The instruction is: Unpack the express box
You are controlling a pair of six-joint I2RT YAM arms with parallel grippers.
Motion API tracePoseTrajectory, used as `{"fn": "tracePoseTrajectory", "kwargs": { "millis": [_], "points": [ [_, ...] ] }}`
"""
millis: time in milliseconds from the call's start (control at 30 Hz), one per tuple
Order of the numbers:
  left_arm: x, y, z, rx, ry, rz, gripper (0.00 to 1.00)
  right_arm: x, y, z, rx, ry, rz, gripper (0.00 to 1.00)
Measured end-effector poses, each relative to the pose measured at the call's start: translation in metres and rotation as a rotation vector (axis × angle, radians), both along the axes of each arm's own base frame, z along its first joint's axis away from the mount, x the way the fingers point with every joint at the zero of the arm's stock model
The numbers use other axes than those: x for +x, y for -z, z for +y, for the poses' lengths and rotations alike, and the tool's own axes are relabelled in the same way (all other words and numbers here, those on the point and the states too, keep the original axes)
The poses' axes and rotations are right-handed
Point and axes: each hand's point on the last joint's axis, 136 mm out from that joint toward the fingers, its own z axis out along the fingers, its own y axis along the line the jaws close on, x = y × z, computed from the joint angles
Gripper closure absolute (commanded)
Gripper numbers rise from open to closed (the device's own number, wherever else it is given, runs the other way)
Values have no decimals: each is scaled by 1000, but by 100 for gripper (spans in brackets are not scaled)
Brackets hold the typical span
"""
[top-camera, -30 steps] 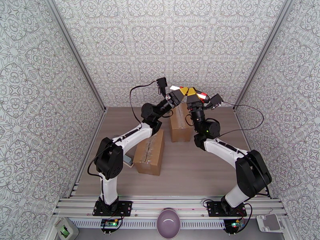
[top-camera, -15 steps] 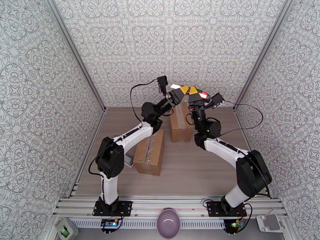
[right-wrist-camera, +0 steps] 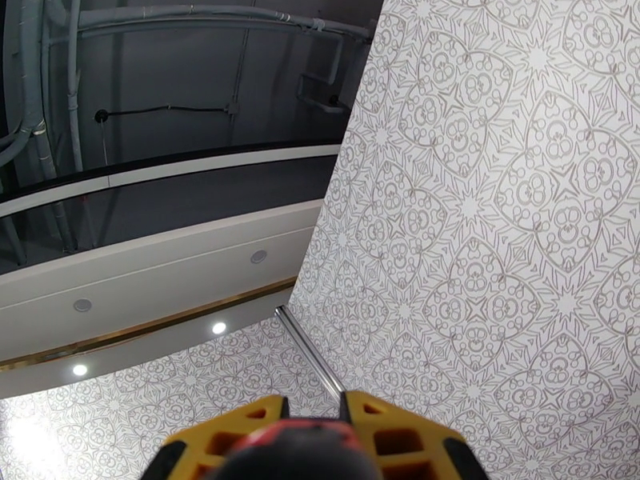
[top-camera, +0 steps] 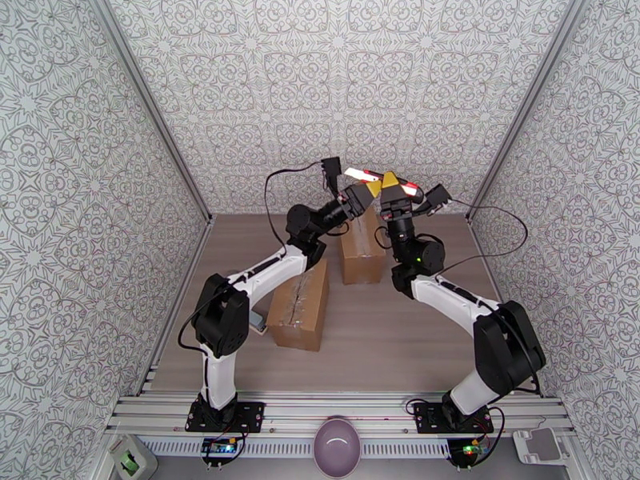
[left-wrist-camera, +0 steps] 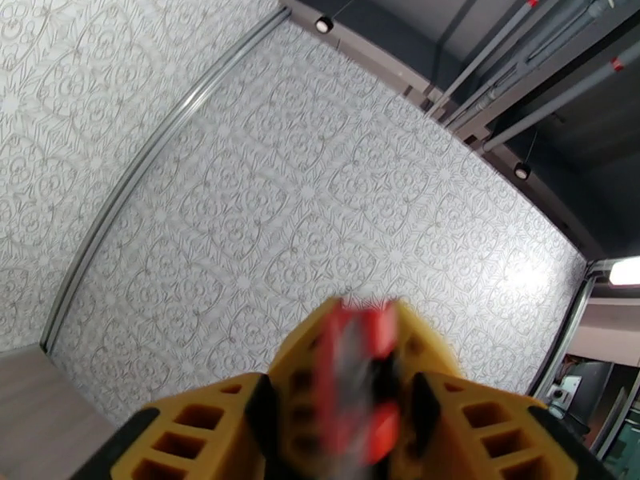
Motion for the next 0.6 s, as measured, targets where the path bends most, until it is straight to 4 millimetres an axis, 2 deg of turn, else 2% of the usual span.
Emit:
{"fn": "tracePoseTrajectory", "kwargs": {
  "millis": [133,300,433,600],
  "points": [
    [4,20,-2,43,-4,20,22,-3,-2,-7,2,12,-6,92],
    [3,41,6,94,-22,39,20,2,4,-17,-9,38,9,93],
    [-3,52,26,162,-55,32,22,9,16,-29,-57,82,48,94],
    [-7,49,64,275,-128,-26,26,10,28,-40,-201,177,124,98]
  ]
}}
